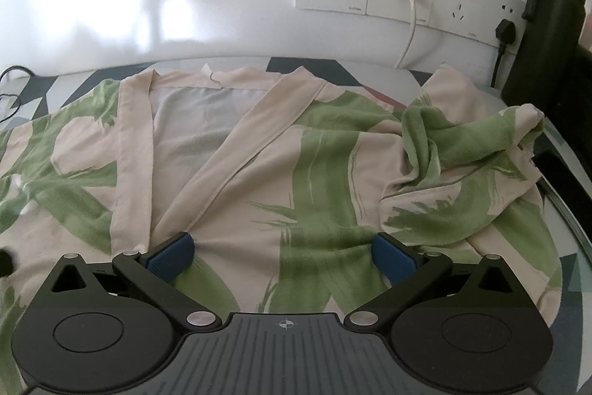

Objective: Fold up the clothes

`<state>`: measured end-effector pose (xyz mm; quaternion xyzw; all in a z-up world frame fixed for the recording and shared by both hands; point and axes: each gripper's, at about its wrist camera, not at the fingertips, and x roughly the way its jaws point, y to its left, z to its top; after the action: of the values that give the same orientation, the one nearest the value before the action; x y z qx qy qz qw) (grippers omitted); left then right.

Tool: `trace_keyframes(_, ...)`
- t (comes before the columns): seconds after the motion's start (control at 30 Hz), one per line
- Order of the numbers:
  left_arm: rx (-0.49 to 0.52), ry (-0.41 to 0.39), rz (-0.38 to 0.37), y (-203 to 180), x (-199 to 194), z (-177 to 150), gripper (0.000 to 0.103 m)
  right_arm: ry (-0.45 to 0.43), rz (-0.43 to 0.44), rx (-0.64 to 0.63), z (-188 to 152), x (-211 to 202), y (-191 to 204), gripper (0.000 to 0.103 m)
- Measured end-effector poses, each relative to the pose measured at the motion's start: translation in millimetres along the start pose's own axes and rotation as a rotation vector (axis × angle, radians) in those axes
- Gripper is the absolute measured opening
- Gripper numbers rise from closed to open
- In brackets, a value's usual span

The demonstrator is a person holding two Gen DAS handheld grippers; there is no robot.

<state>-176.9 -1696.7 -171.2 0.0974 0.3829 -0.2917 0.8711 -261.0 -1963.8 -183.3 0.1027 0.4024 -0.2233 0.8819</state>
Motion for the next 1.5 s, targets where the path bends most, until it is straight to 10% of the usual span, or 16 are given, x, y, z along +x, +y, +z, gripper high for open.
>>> trace_keyframes(0.27,-0.187,0.037,-0.005,35,-52,-44,0.099,-0.039,0.031,-0.018,-27,-55,-10,0.102)
trace_keyframes(0.5,-0.082,0.036,0.042,20,-37,-44,0.075,0.003,-0.046,0.015,-56,-83,-30,0.102)
trace_keyframes(0.67,-0.119,0.010,0.098,27,-35,-42,0.011,0.036,-0.061,0.068,-74,-87,-39,0.095)
trace_keyframes(0.97,-0.096,-0.012,0.063,43,-32,-37,0.007,-0.013,-0.004,0.036,-66,-88,-27,0.036)
trace_keyframes(1.5,-0.112,-0.022,0.070,56,1,0,0.007,-0.027,-0.026,0.047,-28,-48,-21,0.032)
